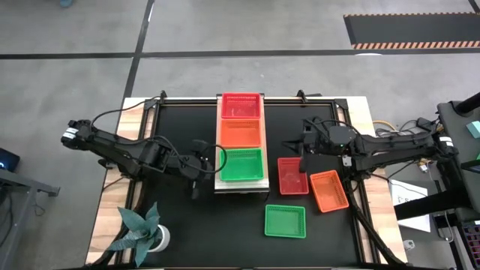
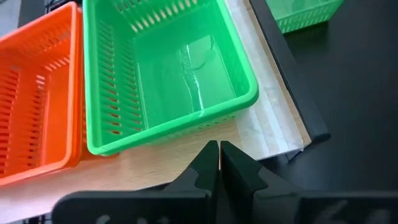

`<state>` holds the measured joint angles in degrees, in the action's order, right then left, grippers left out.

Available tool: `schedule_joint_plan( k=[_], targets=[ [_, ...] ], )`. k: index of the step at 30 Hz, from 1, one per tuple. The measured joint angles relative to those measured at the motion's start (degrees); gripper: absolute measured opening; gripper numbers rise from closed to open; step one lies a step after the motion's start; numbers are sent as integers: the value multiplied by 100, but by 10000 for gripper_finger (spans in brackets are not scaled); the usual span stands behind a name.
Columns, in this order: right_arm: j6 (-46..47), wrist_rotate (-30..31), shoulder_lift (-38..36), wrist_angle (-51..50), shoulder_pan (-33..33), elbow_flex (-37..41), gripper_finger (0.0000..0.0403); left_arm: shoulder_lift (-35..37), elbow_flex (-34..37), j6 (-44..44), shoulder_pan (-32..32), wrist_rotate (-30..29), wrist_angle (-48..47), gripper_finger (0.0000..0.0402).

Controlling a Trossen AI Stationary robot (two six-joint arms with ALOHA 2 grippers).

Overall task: Stack baskets on shelf by color
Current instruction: Stack the red bin on the red bins on the shelf

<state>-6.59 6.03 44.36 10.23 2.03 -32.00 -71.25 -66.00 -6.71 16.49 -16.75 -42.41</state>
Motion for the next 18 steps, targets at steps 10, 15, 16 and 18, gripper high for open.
schedule_joint_plan(
  k=[10,15,16,18],
  targets=[
    [1403,7,0,-983,-840,-223,9,91,9,-1317,2,-2,103,0],
    [2087,385,0,-1118,-1279,-232,9,319,238,-1756,-4,-3,327,0],
    [2193,470,0,-1119,-1349,-232,9,401,337,-1812,-6,-3,449,0],
    [2389,623,0,-1139,-1457,-232,9,581,557,-1931,-13,-5,626,0]
  ],
)
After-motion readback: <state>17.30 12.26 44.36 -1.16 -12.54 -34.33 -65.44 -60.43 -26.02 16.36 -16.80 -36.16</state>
